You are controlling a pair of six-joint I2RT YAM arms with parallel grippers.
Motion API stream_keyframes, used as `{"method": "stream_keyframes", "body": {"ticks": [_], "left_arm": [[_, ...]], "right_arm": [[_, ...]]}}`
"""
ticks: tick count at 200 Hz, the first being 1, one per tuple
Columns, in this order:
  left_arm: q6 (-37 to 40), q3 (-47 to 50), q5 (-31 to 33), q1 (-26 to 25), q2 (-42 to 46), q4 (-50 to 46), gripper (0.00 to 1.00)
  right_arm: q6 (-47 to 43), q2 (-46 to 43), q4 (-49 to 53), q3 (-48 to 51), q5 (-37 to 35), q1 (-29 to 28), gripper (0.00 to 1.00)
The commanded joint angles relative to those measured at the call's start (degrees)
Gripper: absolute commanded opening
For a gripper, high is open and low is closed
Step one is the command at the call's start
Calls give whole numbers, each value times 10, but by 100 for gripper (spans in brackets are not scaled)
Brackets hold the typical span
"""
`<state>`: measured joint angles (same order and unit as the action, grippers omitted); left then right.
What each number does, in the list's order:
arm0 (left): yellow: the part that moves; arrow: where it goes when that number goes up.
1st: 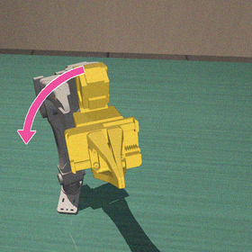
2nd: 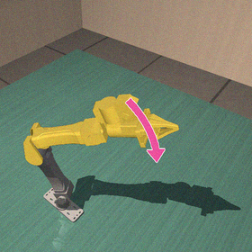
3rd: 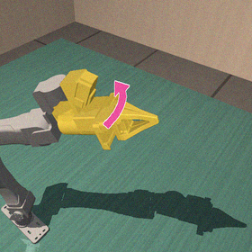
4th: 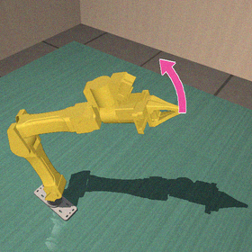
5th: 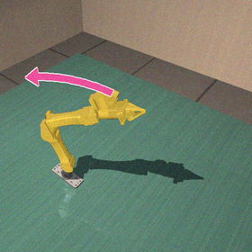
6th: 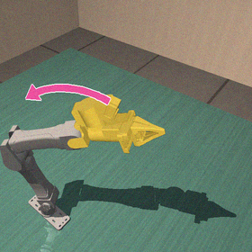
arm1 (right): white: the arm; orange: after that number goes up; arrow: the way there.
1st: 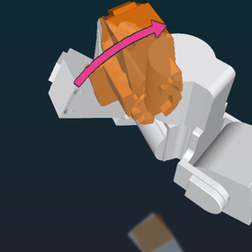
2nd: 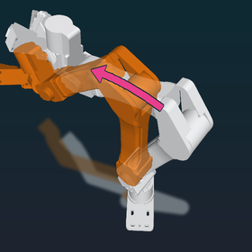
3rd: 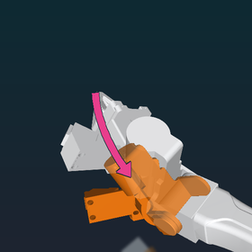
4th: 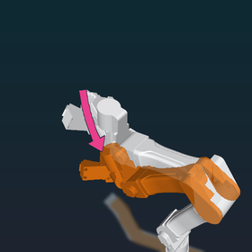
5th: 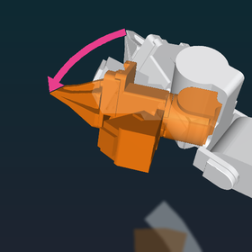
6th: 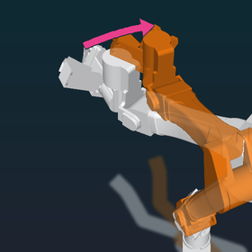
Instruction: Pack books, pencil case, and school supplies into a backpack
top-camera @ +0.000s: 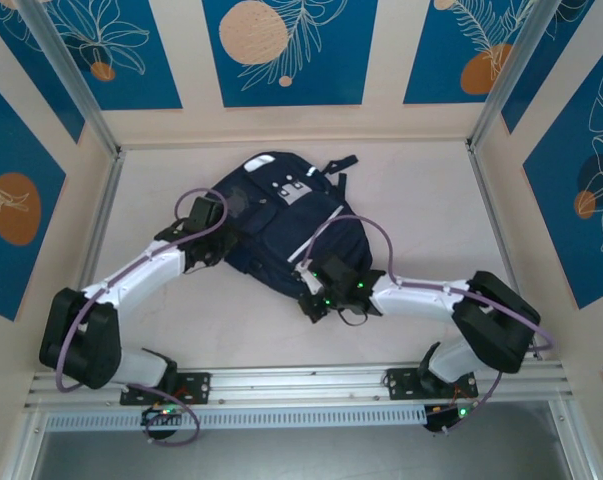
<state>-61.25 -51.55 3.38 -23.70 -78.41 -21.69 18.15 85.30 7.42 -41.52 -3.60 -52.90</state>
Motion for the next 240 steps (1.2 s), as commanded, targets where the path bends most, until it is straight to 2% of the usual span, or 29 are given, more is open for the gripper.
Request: {"method": "stream_keyframes", "body": {"ticks": [1, 44, 72, 135, 214, 240], "left_arm": [[-18, 10, -34, -12, 32, 11, 53], [-70, 104, -55, -44, 94, 58, 55], [-78, 125, -49, -65, 107, 76, 55], [-123, 180, -36, -136, 104, 155, 50], [-132, 184, -51, -162, 57, 215, 44], [-135, 184, -54, -170, 41, 231, 39]], "right_arm": [[-22, 45, 32, -54, 59, -5, 0], [-2, 74, 12, -87, 67, 5, 0], [15, 67, -1, -83, 79, 18, 0], [38, 42, -20, -51, 87, 37, 0], [55, 31, -41, -31, 100, 55, 0], [57, 29, -42, -29, 98, 55, 0]]}}
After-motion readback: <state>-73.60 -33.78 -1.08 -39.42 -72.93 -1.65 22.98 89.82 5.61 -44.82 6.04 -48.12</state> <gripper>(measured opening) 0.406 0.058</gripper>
